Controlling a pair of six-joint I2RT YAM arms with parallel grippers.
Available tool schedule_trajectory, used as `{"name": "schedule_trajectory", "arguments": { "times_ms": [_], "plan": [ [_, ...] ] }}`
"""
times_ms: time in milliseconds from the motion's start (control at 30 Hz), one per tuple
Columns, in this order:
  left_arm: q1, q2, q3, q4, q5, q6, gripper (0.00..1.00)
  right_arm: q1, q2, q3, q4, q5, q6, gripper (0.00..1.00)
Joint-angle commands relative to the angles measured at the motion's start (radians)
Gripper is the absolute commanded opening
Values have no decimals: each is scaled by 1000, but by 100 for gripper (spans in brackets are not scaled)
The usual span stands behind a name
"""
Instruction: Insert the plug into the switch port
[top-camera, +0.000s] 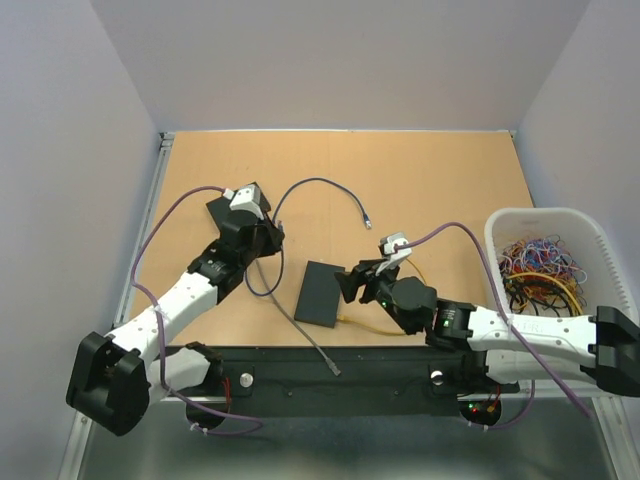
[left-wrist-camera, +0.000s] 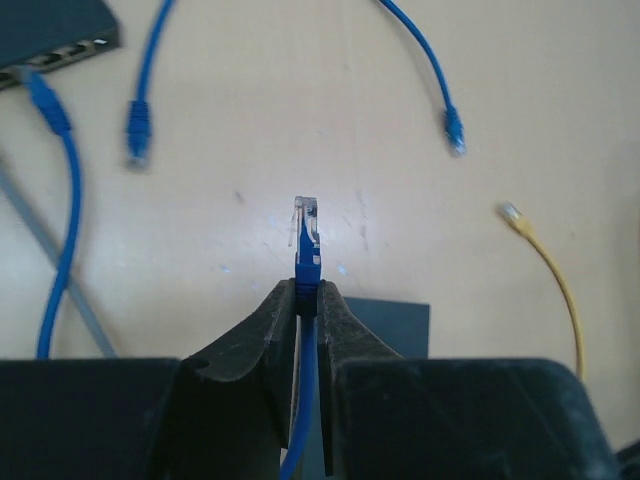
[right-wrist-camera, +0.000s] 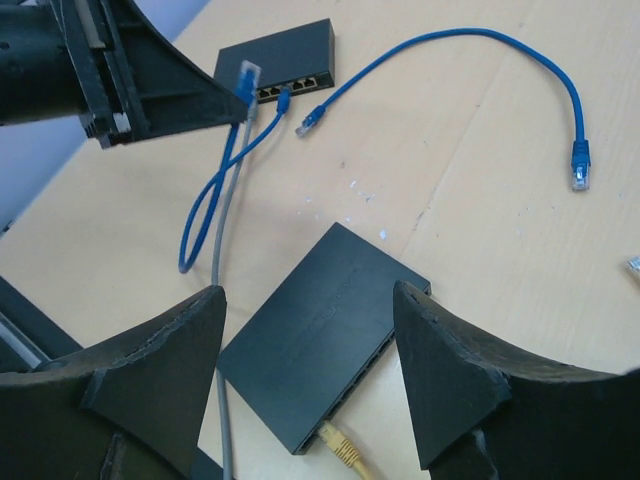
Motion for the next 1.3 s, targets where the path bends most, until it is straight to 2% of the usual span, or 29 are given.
{"name": "schedule_trajectory", "arguments": {
  "times_ms": [0, 300, 433, 533, 567, 633, 667, 733, 767, 867, 967, 1167, 1267],
  "plan": [
    [128, 16, 12, 24, -47, -29, 0, -16, 26, 67, -6, 48, 34, 73],
    [349, 90, 30, 52, 8, -71, 0, -32, 63, 78, -6, 31, 41, 73],
    [467, 101, 33, 78, 90, -101, 1, -48, 95, 87, -5, 2, 47, 73],
    [519, 104, 16, 119, 161, -114, 11, -70, 115, 93, -6, -12, 45, 75],
    [521, 104, 13, 133, 180, -114, 21, -90, 130, 96, -14, -16, 42, 75],
    [521, 99, 1, 147, 200, -118, 34, -128, 144, 116, -37, -51, 48, 77],
    [521, 96, -1, 147, 201, -116, 46, -189, 158, 124, -69, -77, 59, 77],
    [521, 75, -5, 149, 204, -118, 54, -248, 163, 131, -86, -131, 93, 77],
    [521, 65, -7, 143, 200, -118, 62, -280, 161, 130, -92, -156, 97, 77],
    [521, 25, -4, 127, 190, -122, 74, -295, 143, 116, -93, -148, 99, 77],
    [519, -5, 1, 112, 200, -130, 78, -297, 129, 99, -97, -145, 106, 78],
    [501, -37, 32, 93, 184, -116, 78, -299, 143, 84, -98, -139, 119, 79],
    [484, -19, 39, 93, 164, -113, 76, -299, 205, 120, -97, -203, 110, 80]
  ]
}}
